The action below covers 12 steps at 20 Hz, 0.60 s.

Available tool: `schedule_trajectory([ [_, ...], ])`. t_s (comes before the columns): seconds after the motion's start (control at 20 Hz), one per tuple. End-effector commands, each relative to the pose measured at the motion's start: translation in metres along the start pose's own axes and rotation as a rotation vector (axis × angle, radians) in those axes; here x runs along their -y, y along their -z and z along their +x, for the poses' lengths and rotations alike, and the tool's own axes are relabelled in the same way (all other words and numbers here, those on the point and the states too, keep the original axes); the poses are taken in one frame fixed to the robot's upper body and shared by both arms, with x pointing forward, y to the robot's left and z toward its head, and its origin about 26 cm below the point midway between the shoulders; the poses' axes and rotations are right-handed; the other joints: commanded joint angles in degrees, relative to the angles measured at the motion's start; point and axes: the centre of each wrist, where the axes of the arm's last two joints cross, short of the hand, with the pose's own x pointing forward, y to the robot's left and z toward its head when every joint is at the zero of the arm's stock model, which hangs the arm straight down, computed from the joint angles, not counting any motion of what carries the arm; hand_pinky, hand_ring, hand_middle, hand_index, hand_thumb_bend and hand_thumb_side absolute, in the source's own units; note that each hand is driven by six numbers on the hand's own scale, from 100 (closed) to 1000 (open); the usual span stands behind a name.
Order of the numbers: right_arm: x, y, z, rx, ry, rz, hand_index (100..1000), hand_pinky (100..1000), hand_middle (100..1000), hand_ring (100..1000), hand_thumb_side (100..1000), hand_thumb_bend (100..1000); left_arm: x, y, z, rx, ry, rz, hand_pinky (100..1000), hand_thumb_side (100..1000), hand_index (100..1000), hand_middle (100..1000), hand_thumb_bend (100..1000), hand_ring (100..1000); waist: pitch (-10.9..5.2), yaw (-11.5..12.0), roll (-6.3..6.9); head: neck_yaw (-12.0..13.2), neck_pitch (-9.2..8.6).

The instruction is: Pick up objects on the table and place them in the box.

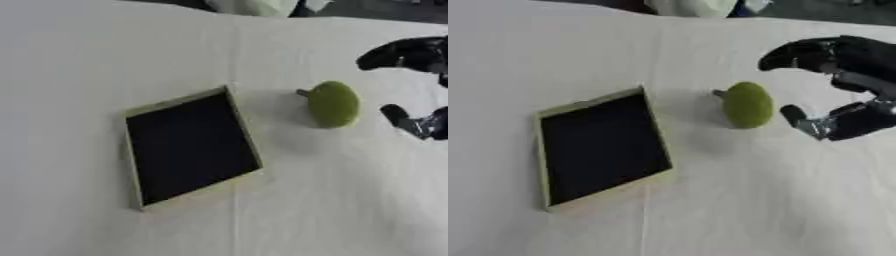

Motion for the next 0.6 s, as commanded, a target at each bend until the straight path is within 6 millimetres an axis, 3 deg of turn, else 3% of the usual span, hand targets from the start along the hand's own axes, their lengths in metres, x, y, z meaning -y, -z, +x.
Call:
schedule_trajectory([
  [0.05, 0.006, 0.001, -0.003, -0.010, -0.020, 0.010, 947, 843, 870, 896, 374, 100, 0.001, 0.006, 0.006, 0.032, -0.003, -0.018, 501, 468, 663, 642, 100, 627, -1.09, 0.03, 0.30, -0.21, -0.08],
  [0.35, -0.004, 0.014, -0.012, -0.052, 0.009, 0.022, 970, 816, 798, 851, 425, 100, 0.002, 0.006, 0.006, 0.028, -0.010, -0.020, 501, 473, 663, 642, 100, 628, -1.13, 0.31, 0.36, -0.27, -0.38],
  [0.6, -0.015, 0.024, -0.022, -0.081, 0.024, 0.040, 969, 816, 799, 851, 472, 100, 0.002, 0.005, 0.006, 0.027, -0.012, -0.021, 501, 473, 663, 642, 100, 629, -1.19, 0.41, 0.41, -0.30, -0.36],
])
